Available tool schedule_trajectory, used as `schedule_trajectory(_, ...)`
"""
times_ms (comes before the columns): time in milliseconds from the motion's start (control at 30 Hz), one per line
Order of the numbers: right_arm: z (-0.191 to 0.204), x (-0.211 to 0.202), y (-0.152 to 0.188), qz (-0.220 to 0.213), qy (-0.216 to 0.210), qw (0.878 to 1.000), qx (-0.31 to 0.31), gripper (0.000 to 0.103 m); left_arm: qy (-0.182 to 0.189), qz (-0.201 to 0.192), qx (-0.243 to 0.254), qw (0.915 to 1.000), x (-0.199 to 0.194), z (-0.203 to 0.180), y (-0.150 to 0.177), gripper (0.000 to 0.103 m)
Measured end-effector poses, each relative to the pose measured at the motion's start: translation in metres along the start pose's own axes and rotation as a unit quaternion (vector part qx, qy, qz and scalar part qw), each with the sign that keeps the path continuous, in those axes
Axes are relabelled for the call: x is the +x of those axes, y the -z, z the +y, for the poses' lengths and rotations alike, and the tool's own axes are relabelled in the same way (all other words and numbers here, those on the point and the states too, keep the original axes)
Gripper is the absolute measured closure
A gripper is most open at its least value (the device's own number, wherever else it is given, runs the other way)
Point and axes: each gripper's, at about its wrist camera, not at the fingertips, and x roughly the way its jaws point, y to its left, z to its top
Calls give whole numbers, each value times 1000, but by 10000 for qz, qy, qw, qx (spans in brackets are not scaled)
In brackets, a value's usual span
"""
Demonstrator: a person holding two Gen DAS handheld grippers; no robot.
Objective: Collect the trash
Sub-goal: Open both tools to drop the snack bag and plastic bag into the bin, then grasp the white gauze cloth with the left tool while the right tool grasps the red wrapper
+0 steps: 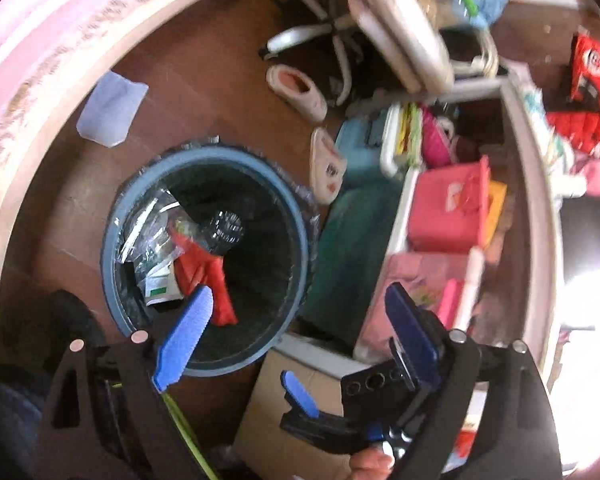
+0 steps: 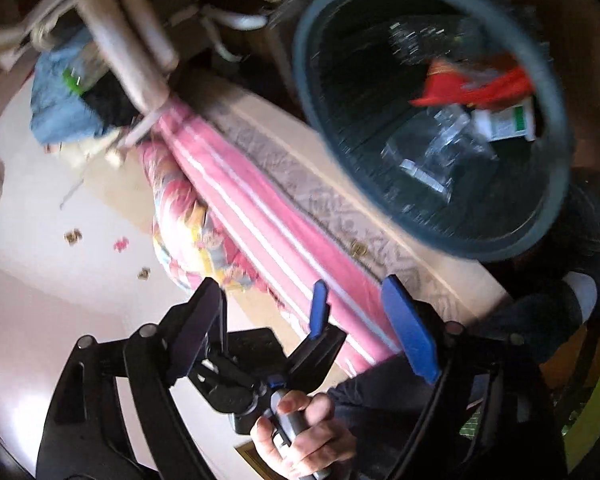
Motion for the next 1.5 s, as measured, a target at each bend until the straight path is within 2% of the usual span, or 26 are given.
schedule_trajectory(200, 58, 39, 43, 566, 188, 9935, -974, 15, 483, -936, -141, 9943, -71, -9, 3, 14)
schedule_trajectory(300, 78, 61, 68, 841, 297, 9858, -1423, 15, 829, -1530, -72, 9847, -120, -18, 2, 14)
schedule_trajectory(433, 104, 98, 101, 1159, 441, 9733, -1933, 15, 998, -2063, 138, 9733, -178, -23, 0, 14)
schedule_trajectory(533, 122, 130, 130, 1403, 613, 9584, -2410, 15, 959, -2527, 234, 9625, -227, -19, -1, 13)
schedule_trajectory(700, 141, 186, 174, 1723, 805, 9329, -3059, 15, 799, -3100, 234, 9471, -291, 3, -3, 13)
schedule_trajectory(800, 152, 219, 198, 1780, 1045, 9157, -3449, 15, 600, -3330, 274, 9406, -321, 14, -5, 13)
schedule_trajectory(867, 161, 238, 215, 1749, 1276, 8968, -3858, 15, 311, -3564, 349, 9331, -347, 28, -5, 13)
schedule_trajectory(900, 169, 254, 231, 1674, 1543, 8719, -4336, 15, 66, -3726, 374, 9272, -360, 36, -6, 13)
schedule_trajectory(933, 172, 260, 239, 1654, 1636, 8593, -4555, 15, -81, -3808, 384, 9238, -368, 45, -8, 13)
schedule_trajectory(967, 175, 269, 248, 1619, 1759, 8417, -4841, 15, -238, -3903, 381, 9196, -379, 56, -11, 13)
schedule_trajectory(1033, 184, 294, 272, 1436, 2124, 7868, -5614, 15, -462, -4043, 363, 9127, -391, 76, -17, 13)
schedule_trajectory(1067, 188, 310, 286, 1270, 2325, 7524, -6031, 15, -641, -4089, 375, 9095, -397, 86, -24, 13)
schedule_trajectory(1100, 188, 317, 292, 1179, 2398, 7379, -6198, 15, -757, -4098, 401, 9081, -400, 94, -30, 13)
schedule_trajectory(1133, 189, 331, 301, 1016, 2529, 7148, -6440, 15, -921, -4095, 441, 9066, -403, 103, -39, 13)
schedule_trajectory(1167, 188, 342, 306, 913, 2609, 6993, -6592, 15, -1064, -4068, 489, 9060, -405, 112, -49, 13)
schedule_trajectory(1200, 189, 363, 317, 792, 2679, 6776, -6803, 15, -1165, -4045, 521, 9056, -405, 119, -57, 13)
schedule_trajectory(1267, 187, 389, 323, 645, 2781, 6620, -6930, 15, -1393, -3956, 556, 9061, -405, 135, -80, 13)
schedule_trajectory(1367, 185, 424, 326, 507, 2883, 6480, -7031, 15, -1661, -3871, 519, 9055, -403, 157, -106, 13)
schedule_trajectory(1400, 182, 438, 329, 450, 2956, 6359, -7115, 15, -1730, -3831, 514, 9059, -402, 163, -114, 13)
schedule_trajectory(1433, 180, 454, 332, 352, 3041, 6182, -7239, 15, -1815, -3780, 511, 9064, -400, 170, -123, 13)
schedule_trajectory(1467, 181, 462, 333, 280, 3082, 6076, -7315, 15, -1916, -3725, 497, 9067, -397, 177, -132, 13)
schedule_trajectory(1500, 178, 476, 334, 199, 3146, 5905, -7430, 15, -2047, -3640, 472, 9074, -394, 184, -142, 13)
